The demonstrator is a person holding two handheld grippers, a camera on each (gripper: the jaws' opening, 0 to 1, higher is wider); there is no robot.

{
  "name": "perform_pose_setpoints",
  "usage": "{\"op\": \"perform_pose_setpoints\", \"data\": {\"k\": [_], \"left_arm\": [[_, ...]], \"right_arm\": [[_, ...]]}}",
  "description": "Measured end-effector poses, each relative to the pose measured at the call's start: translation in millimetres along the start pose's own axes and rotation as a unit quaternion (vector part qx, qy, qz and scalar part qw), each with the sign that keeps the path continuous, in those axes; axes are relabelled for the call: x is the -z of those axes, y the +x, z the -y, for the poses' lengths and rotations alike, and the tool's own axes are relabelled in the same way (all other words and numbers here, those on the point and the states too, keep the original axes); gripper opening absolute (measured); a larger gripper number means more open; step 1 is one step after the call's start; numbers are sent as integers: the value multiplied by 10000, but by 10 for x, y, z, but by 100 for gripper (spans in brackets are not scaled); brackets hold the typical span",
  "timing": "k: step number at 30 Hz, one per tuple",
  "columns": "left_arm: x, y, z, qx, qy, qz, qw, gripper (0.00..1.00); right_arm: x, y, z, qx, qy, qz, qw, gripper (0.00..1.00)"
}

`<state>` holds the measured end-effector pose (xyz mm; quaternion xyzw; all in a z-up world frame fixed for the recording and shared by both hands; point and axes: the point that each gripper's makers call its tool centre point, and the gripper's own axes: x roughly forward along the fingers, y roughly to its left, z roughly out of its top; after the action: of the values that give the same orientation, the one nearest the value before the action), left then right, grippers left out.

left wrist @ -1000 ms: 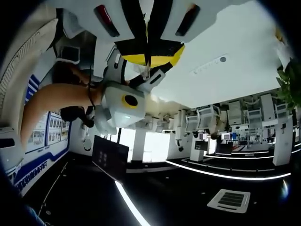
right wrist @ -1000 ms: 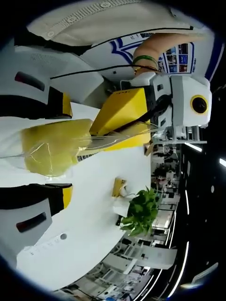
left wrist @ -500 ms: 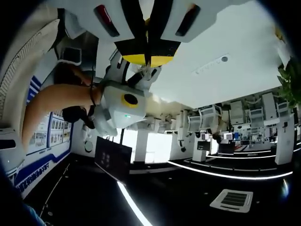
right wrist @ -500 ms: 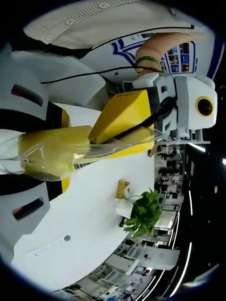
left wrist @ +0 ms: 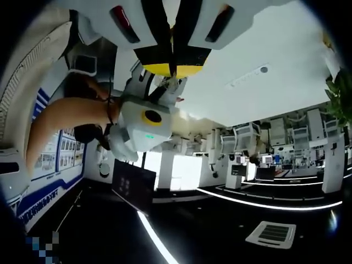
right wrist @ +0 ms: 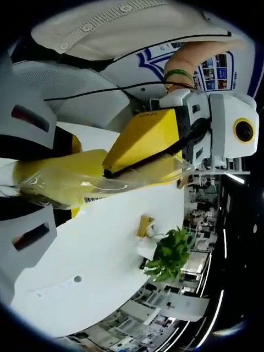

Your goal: Compare the silicone blocks by pressing each to a similar depth, holding the contact briefly, and releasing to observe deformation and rebound differences across the visible hardness samples.

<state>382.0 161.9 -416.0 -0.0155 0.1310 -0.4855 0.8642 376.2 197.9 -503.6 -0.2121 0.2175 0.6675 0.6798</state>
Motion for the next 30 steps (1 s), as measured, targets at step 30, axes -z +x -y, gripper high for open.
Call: {"op": "perform_pose_setpoints", "data": {"k": [30], "left_arm": [[47, 2, 87, 7, 101, -143, 9998, 0]], "right_arm": [[89, -39, -69, 146, 42, -261, 9995, 13]]}}
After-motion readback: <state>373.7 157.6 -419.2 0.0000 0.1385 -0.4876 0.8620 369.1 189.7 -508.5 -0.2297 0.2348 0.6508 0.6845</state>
